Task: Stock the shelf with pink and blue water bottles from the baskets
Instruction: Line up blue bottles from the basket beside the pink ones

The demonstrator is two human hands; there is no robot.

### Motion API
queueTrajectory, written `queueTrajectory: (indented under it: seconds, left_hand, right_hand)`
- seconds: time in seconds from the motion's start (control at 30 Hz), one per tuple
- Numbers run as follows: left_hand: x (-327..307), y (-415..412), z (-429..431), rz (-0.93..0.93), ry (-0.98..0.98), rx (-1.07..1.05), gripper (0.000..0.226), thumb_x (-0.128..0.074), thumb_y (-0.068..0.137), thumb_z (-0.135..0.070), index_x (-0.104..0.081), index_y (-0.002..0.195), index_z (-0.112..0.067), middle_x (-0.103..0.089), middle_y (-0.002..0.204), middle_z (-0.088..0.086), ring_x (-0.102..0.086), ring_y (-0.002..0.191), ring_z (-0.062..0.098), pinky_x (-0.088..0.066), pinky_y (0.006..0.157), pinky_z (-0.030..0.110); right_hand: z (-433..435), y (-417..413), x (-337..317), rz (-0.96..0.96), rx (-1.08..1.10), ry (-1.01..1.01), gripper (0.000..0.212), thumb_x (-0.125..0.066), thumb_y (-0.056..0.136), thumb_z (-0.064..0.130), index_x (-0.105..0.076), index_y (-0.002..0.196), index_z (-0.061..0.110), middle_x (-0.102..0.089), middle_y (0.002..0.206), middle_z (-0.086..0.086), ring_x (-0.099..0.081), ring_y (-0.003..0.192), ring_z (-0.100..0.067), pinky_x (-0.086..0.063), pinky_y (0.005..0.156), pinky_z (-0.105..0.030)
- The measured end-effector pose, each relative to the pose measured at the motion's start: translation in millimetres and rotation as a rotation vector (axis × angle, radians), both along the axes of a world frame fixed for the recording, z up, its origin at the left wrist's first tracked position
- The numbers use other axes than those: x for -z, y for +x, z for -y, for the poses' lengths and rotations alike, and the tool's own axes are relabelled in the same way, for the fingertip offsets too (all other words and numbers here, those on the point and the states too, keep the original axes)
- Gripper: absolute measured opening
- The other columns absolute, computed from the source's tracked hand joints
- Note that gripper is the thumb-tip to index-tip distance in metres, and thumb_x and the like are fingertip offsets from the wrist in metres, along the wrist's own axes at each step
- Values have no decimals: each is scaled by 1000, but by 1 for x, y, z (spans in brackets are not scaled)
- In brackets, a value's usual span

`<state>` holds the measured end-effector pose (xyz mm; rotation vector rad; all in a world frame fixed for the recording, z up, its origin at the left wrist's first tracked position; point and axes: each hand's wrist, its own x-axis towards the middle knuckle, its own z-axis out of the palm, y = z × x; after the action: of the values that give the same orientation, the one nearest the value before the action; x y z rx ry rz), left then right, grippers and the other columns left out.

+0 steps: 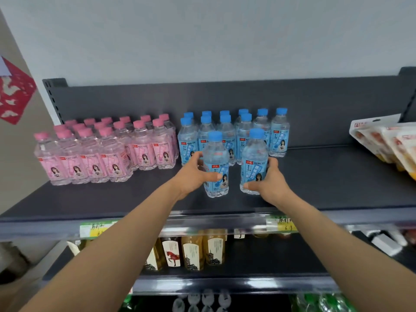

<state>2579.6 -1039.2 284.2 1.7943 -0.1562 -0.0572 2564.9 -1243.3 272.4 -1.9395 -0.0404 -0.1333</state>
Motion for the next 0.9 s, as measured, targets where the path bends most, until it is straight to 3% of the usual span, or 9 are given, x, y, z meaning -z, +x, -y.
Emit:
queueTrajectory:
  seconds: [0.2,0.4,0.5,0.57,0.7,0.9]
  left_hand:
    - [5,17,23,42,-20,-25,57,-73,79,-5,-44,127,-13,-53,129,5,-54,114,20,-45,92,31]
    - [3,44,76,103,113,-37,47,-72,82,-15,-52,124,-12,-53,119,3,-56,113,26,-47,99,39]
    - [0,57,107,106,147,-52,56,-72,82,-17,-48,133,-12,-49,126,7,-52,115,23,-45,97,34]
    - [-1,66,124,128,132,-69,51,-70,83,-14,-50,130,-9,-54,124,6,-54,115,22,-44,96,31]
    - [7,79,150,127,198,-174,51,-69,85,-15,-45,129,-5,-54,126,6,-53,113,19,-42,92,26]
    - [22,91,163,111,384,-275,51,-73,81,-23,-47,121,-5,-56,123,10,-55,113,28,-45,93,37]
  right_hand:
    - [23,14,2,38,51,-50,66,-75,75,1,-36,126,15,-56,106,5,-54,99,-16,-45,87,-30]
    - [65,40,0,22,154,-124,69,-75,77,4,-34,131,15,-54,111,1,-53,99,-17,-45,86,-31]
    - [83,56,0,17,201,-177,75,-79,73,8,-34,132,16,-47,121,-3,-51,109,-21,-45,97,-38]
    - [91,69,1,0,230,-202,80,-81,70,11,-33,135,18,-43,124,-5,-49,113,-24,-43,103,-43]
    - [105,93,11,23,224,-203,87,-84,65,10,-33,134,25,-52,124,-7,-56,112,-27,-48,98,-48]
    - [109,101,10,9,248,-248,76,-81,68,7,-36,128,16,-50,124,-9,-54,113,-26,-47,99,-46]
